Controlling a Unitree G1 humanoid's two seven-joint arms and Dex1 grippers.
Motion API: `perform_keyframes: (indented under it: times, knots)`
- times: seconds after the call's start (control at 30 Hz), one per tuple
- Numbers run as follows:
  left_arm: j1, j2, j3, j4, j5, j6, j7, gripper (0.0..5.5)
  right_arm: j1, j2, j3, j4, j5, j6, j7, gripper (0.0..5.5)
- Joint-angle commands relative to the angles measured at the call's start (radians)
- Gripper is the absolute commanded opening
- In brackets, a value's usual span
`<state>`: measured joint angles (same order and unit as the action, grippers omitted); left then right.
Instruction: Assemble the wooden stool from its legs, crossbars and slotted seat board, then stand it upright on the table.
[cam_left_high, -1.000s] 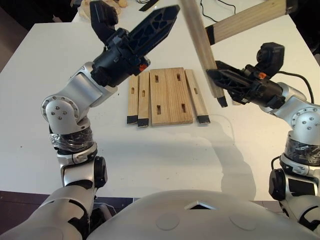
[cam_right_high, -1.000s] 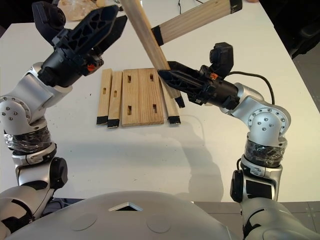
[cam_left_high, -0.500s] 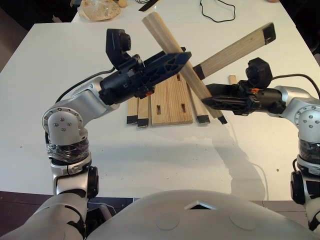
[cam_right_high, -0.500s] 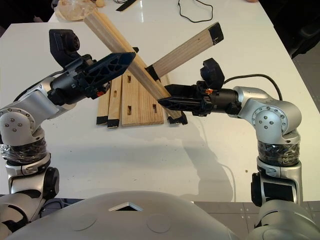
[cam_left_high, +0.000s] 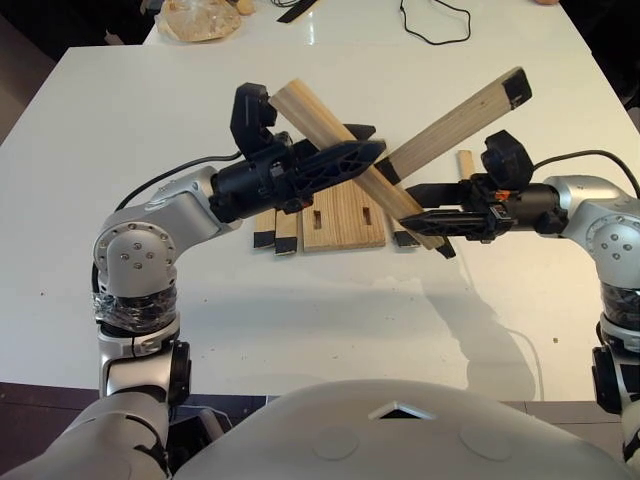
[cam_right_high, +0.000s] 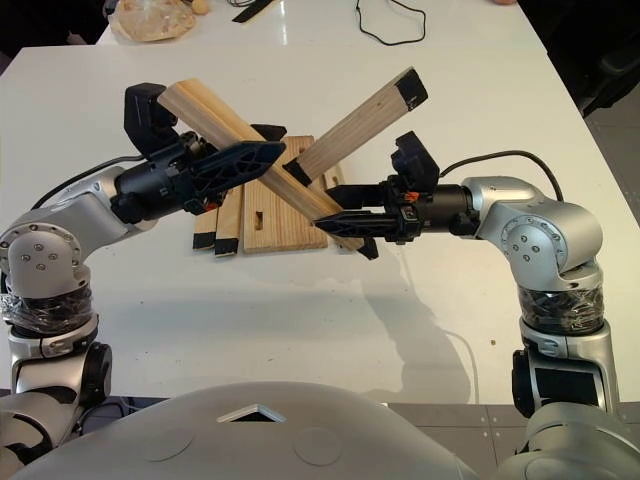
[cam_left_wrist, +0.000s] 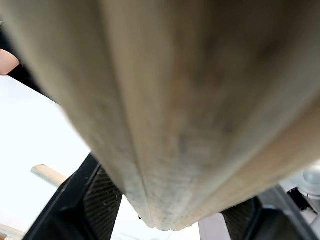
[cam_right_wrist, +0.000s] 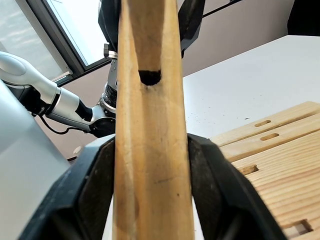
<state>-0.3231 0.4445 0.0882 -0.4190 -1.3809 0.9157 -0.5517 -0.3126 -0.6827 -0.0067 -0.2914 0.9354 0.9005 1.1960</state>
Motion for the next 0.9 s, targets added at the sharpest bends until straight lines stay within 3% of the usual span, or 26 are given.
perform_keyframes:
  times: [0.03, 0.13, 0.27, 0.3, 0.63, 0.8, 0.9]
  knots:
    - [0.015, 0.008, -0.015, -0.011, 0.04, -0.007, -0.015, 2.56, -0.016, -0.006, -0.004, -0.006, 0.002, -0.005, 0.001, 2.05]
    - [0.017, 0.002, -0.012, -0.009, 0.061, -0.02, -0.02, 2.18, -0.017, -0.004, -0.002, 0.004, -0.004, -0.007, -0.005, 2.05]
    - [0.023, -0.019, 0.017, -0.015, 0.067, -0.059, -0.01, 2.12, -0.047, 0.005, 0.009, 0.059, -0.05, -0.034, -0.022, 2.05]
    - [0.031, -0.025, 0.027, -0.019, 0.067, -0.07, 0.0, 2.12, -0.056, 0.007, 0.011, 0.074, -0.059, -0.041, -0.02, 2.43]
    - [0.01, -0.044, 0.074, 0.017, 0.06, -0.104, 0.058, 2.11, -0.067, 0.019, 0.002, 0.09, -0.056, -0.045, -0.023, 3.82]
    - [0.004, -0.036, 0.092, 0.034, 0.091, -0.124, 0.054, 2.11, -0.073, 0.056, -0.026, 0.128, -0.071, -0.055, -0.113, 4.03]
    - [-0.006, -0.028, 0.115, 0.06, 0.119, -0.15, 0.044, 2.11, -0.092, 0.138, -0.042, 0.25, -0.195, -0.152, -0.306, 4.03]
